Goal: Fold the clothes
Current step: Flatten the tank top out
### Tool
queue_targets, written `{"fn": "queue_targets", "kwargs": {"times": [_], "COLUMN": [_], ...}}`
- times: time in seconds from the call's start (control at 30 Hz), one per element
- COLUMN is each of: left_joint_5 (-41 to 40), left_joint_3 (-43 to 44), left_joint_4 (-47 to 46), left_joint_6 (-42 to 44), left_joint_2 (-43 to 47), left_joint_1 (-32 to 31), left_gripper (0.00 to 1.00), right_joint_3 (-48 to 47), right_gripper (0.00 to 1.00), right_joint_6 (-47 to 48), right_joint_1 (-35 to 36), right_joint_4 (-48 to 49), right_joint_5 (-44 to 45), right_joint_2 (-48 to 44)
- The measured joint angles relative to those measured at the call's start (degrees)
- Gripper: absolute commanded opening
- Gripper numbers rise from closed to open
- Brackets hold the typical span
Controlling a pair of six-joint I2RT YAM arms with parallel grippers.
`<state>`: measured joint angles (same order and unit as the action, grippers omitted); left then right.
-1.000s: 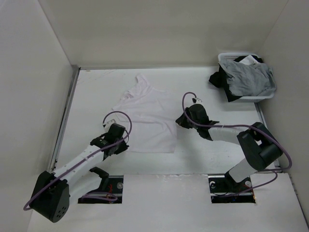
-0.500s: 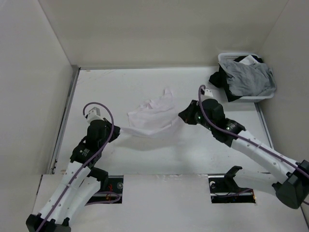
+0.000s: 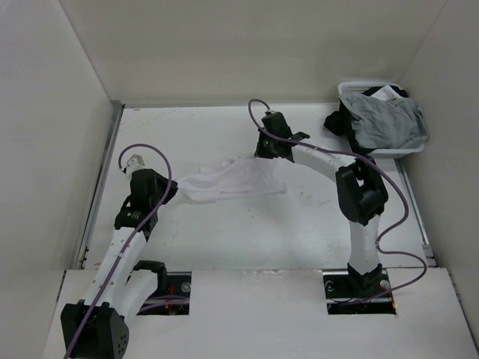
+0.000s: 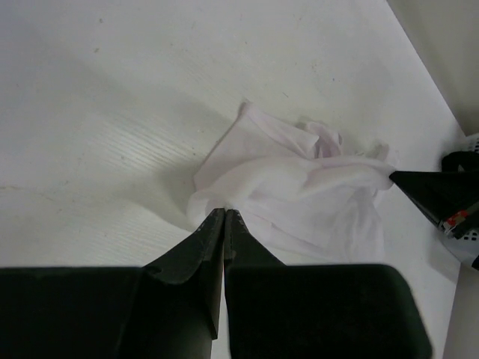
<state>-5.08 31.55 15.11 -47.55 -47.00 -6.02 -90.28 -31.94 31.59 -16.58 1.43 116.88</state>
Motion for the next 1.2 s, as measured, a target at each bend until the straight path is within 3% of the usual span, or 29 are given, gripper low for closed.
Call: {"fn": "queue_targets", "kwargs": {"times": [0.1,0.23,0.37,0.5,0.67,0.8,1.07,1.13,1.2], "left_joint_5": [0.9,1.3,1.3,1.2,0.9,0.5,-0.4,-0.7,-1.0], "left_joint_3": [0.0,0.0,0.0,0.0,0.0,0.0,-2.8,-2.9,-2.9], "left_joint_4": [-1.3,-1.6,-0.4,1.4,3.4,3.7,3.1,3.1,3.0], "left_joint_6": [-0.4,-0.5,-0.5,-0.5,-0.2,0.0,0.3,0.3,0.3], "left_joint_2": [-0.4,1.3,5.5,9.4,10.4,9.1,4.7,4.2,4.2], "left_joint_1": [-0.1,-0.4,-0.4,-0.4,-0.4,-0.4,0.9,1.5,1.9], "left_gripper": [0.0,0.0,0.0,0.0,0.0,0.0,0.0,0.0,0.0], "right_joint_3": [6.3,23.3,34.3,38.1,38.4,37.4,26.9,20.9,12.1], "right_gripper": [0.03,0.03,0.03,0.03,0.04,0.04,0.03,0.07,0.22], "right_joint_6": [0.5,0.4,-0.9,-2.5,-3.4,-3.1,-1.9,-1.9,-1.9], "right_joint_1": [0.2,5.0,13.3,16.1,16.1,13.4,7.7,6.4,5.3], "right_joint_4": [1.3,3.1,3.0,-0.3,-3.3,-0.9,5.3,4.2,3.5], "right_joint_5": [0.1,0.7,0.7,1.7,3.3,1.6,-3.7,-4.9,-6.0], "right_joint_2": [-5.9,-24.9,-43.2,-53.6,-57.9,-50.9,-15.3,-9.9,-5.3]}}
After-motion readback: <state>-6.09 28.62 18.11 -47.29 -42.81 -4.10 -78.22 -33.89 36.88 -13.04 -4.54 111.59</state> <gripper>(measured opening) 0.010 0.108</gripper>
